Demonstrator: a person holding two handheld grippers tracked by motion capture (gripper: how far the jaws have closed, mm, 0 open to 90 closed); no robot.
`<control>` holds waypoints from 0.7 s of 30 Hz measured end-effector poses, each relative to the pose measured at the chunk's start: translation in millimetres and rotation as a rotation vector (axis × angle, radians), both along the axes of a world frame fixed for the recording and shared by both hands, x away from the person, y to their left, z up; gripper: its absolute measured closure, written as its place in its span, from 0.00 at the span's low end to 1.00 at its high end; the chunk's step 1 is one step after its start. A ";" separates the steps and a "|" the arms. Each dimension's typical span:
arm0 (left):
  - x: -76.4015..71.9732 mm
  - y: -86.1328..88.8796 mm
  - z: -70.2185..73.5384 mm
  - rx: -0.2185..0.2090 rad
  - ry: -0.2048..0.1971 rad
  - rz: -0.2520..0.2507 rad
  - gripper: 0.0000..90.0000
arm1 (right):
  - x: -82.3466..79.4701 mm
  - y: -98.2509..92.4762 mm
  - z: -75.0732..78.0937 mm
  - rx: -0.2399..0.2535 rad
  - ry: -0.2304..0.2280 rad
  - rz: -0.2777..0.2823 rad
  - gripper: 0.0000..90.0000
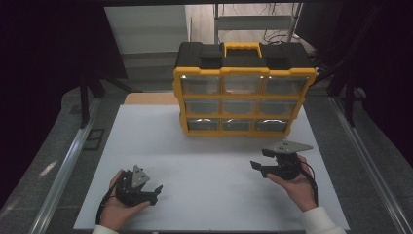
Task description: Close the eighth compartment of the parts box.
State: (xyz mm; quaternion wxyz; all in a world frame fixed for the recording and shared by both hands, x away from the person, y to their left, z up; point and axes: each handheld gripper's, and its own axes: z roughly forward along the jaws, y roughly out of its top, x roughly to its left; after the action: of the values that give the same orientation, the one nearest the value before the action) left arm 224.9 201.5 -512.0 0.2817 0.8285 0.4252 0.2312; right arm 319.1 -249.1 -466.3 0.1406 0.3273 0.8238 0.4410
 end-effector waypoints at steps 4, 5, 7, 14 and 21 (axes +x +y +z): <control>1.0 0.2 -0.4 -0.005 0.000 0.002 0.13 | -12.2 -17.8 -6.5 -0.001 0.020 -0.023 0.36; 1.4 -0.1 -0.5 -0.006 -0.001 0.002 0.13 | -18.0 -25.1 -8.9 -0.002 0.025 -0.031 0.35; 1.8 -0.3 -0.6 -0.003 0.001 0.000 0.13 | -22.8 -31.4 -10.9 -0.006 0.023 -0.035 0.34; 2.7 -1.3 -1.4 -0.002 0.002 0.000 0.13 | -35.3 -51.5 -14.9 -0.006 0.026 -0.062 0.33; 3.8 -1.1 -2.4 -0.006 0.003 0.003 0.13 | -41.0 -62.8 -16.1 -0.002 0.028 -0.078 0.32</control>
State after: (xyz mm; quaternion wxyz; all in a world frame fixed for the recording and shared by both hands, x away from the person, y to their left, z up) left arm 228.7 200.4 -514.5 0.2831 0.8275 0.4273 0.2290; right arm 278.1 -311.9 -482.4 0.1465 0.3651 0.8128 0.4297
